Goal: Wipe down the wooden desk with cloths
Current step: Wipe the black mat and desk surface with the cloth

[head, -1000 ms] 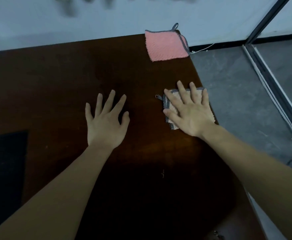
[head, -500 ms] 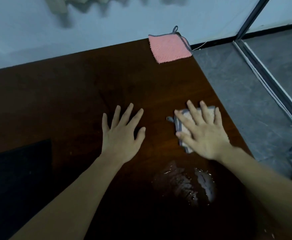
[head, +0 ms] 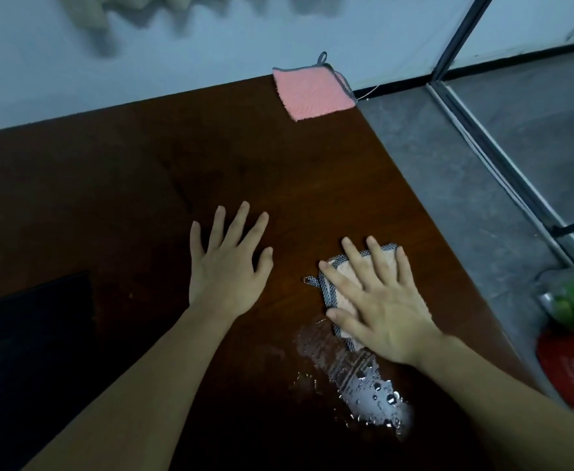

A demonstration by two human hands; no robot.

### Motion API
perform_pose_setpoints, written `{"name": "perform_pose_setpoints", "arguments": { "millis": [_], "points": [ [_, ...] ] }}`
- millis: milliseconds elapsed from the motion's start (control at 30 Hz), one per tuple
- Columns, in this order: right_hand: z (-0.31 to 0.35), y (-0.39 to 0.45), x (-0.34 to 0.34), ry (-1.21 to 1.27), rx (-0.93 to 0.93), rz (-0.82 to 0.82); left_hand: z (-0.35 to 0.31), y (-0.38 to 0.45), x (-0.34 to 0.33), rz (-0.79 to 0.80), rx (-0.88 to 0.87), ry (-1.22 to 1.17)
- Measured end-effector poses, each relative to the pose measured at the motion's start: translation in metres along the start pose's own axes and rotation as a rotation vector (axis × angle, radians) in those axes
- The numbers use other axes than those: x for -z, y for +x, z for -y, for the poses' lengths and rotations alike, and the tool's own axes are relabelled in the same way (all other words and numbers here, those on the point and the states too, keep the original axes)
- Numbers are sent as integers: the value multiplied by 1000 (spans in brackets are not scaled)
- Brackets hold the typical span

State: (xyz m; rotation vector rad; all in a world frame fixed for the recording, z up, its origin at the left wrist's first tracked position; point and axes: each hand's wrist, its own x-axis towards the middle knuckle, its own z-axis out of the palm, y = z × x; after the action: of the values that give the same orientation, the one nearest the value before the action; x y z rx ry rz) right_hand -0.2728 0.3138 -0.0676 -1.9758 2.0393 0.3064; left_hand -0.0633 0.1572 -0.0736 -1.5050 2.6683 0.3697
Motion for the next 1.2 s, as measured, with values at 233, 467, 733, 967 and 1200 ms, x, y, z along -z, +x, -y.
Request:
{"name": "perform_pose_setpoints", "arguments": {
  "millis": [233, 467, 733, 967, 1200],
  "points": [
    [-40, 85, 30, 21, -128, -72, 0, 1, -3, -7, 20, 0],
    [-26, 81, 35, 28, -91, -44, -2, -2, 0, -10, 37, -18],
    [-1, 2, 3, -26, 256, -32, 8, -38, 1, -49, 183, -72],
    [-29, 108, 41, -14, 37, -42, 14, -51, -11, -81, 218, -82],
    [-2, 60, 30, -50, 191, 26, 12, -50, -9, -87, 224, -67]
  ]
}}
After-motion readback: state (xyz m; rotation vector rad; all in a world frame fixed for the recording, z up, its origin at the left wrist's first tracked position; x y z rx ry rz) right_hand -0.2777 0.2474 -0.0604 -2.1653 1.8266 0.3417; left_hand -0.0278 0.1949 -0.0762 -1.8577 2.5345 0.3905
